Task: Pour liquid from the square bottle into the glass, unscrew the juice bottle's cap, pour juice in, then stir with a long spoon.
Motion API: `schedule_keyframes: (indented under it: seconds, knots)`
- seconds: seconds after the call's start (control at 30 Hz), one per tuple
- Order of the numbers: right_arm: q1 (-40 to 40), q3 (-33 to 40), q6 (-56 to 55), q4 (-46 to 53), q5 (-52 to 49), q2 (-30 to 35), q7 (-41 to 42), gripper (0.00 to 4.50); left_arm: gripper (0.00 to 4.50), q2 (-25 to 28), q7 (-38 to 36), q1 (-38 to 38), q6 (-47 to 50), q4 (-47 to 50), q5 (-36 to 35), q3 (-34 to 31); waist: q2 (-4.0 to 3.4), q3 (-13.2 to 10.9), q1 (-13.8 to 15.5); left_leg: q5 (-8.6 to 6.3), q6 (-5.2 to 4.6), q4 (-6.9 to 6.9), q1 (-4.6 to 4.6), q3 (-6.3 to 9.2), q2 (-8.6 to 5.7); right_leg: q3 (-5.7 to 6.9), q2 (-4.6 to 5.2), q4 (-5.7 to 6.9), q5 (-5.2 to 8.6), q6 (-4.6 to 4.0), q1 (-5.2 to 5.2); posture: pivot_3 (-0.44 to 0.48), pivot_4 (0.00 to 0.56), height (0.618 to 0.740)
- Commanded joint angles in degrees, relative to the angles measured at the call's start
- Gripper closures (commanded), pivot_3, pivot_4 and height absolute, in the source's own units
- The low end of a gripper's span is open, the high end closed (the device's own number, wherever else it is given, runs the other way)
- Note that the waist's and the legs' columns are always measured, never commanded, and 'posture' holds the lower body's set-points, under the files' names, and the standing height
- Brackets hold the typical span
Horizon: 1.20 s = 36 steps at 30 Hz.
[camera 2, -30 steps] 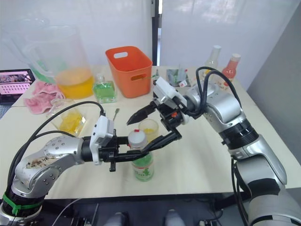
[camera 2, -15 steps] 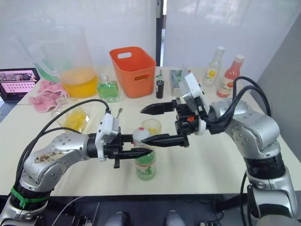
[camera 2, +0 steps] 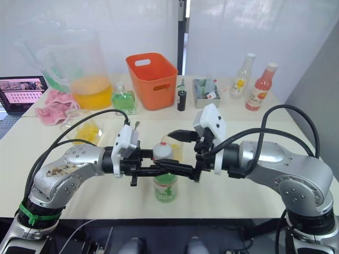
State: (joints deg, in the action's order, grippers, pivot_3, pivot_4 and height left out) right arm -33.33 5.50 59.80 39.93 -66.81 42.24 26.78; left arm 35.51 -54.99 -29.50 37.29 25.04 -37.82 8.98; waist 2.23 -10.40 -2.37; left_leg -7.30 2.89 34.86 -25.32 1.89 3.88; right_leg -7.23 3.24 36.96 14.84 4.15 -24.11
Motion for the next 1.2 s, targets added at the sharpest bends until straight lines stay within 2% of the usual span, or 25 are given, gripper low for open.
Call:
schedule_keyframes:
  seconds: [0.03, 0.13, 0.33, 0.57, 0.63, 0.83, 1.07, 1.13, 1.2]
  knots:
    - [0.1, 1.5, -0.2, 2.1, -2.5, 0.3, -3.7, 0.04, 3.09, -0.4, -0.1, -0.3, -0.4, -0.6, 1.6, 1.3, 0.0, 0.0, 0.1, 0.0, 0.0, 0.0, 0.0, 0.0, 0.0, 0.0, 0.0, -0.01, 0.0, 0.0, 0.01, 0.0, 0.15, 0.74]
    - [0.2, 0.9, -0.6, 2.2, -3.5, 0.4, -5.5, 0.87, 3.09, -0.5, -0.6, -0.3, -0.5, -0.8, 1.8, 1.2, 0.0, 0.0, 0.1, 0.0, 0.0, 0.0, 0.0, 0.0, 0.0, 0.0, 0.01, -0.07, -0.01, 0.0, 0.03, 0.0, 0.15, 0.74]
    - [0.2, -0.4, -0.5, 1.5, -2.6, 1.4, -5.1, 2.88, 3.09, -0.4, -0.8, 0.0, -0.8, -0.8, 2.2, 1.0, 0.01, 0.0, 0.1, 0.0, 0.0, 0.0, 0.0, 0.0, 0.0, 0.0, 0.01, -0.08, -0.01, 0.0, 0.04, 0.0, 0.15, 0.74]
    - [-1.2, -3.2, -1.3, -0.8, 0.5, 3.1, 0.1, 2.9, 3.09, -0.2, -0.1, 0.8, -0.8, -0.3, 2.3, 0.5, 0.0, 0.1, 0.1, 0.0, 0.0, 0.0, 0.02, 0.0, 0.0, 0.0, 0.01, -0.12, -0.02, -0.01, 0.07, 0.0, 0.15, 0.74]
    - [-2.5, -4.8, -2.6, -2.3, 2.4, 3.6, 4.0, 2.9, 3.09, -0.2, 0.3, 1.0, -0.7, 0.0, 2.4, 0.3, 0.01, 0.1, 0.0, 0.0, 0.0, 0.01, 0.02, 0.0, 0.0, 0.0, 0.02, -0.13, -0.03, -0.02, 0.07, 0.0, 0.15, 0.74]
    - [-7.1, -12.0, -12.9, -10.9, 12.1, 4.8, 28.0, 2.9, 3.09, 0.2, 1.1, 1.2, 0.1, 1.5, 2.4, -0.2, 0.01, 0.1, -0.1, 0.0, 0.0, 0.01, 0.03, -0.01, 0.0, 0.02, 0.02, -0.15, -0.04, -0.03, 0.06, 0.0, 0.15, 0.74]
    - [-17.3, -21.9, -29.6, -31.9, 25.7, 1.5, 60.2, 2.9, 3.09, 1.3, 1.6, 1.9, 1.2, 3.6, 2.4, -0.8, 0.0, 0.1, -0.3, 0.0, 0.0, 0.0, 0.03, -0.01, 0.01, 0.04, 0.0, -0.15, -0.05, -0.01, 0.05, 0.0, 0.15, 0.74]
    - [-20.8, -25.0, -33.8, -37.5, 26.8, 0.5, 64.8, 2.9, 3.09, 1.5, 1.8, 2.3, 1.6, 4.3, 2.2, -1.1, 0.0, 0.1, -0.3, 0.0, -0.01, -0.02, 0.03, -0.01, 0.01, 0.04, 0.0, -0.13, -0.05, 0.01, 0.04, 0.0, 0.15, 0.74]
    - [-23.8, -28.9, -37.9, -41.5, 26.7, 0.6, 65.7, 2.9, 3.09, 1.7, 2.1, 2.6, 1.9, 4.9, 2.0, -1.3, 0.0, 0.1, -0.3, 0.0, 0.0, -0.07, 0.03, -0.01, 0.01, 0.05, -0.01, -0.12, -0.13, 0.15, 0.03, 0.0, 0.15, 0.74]
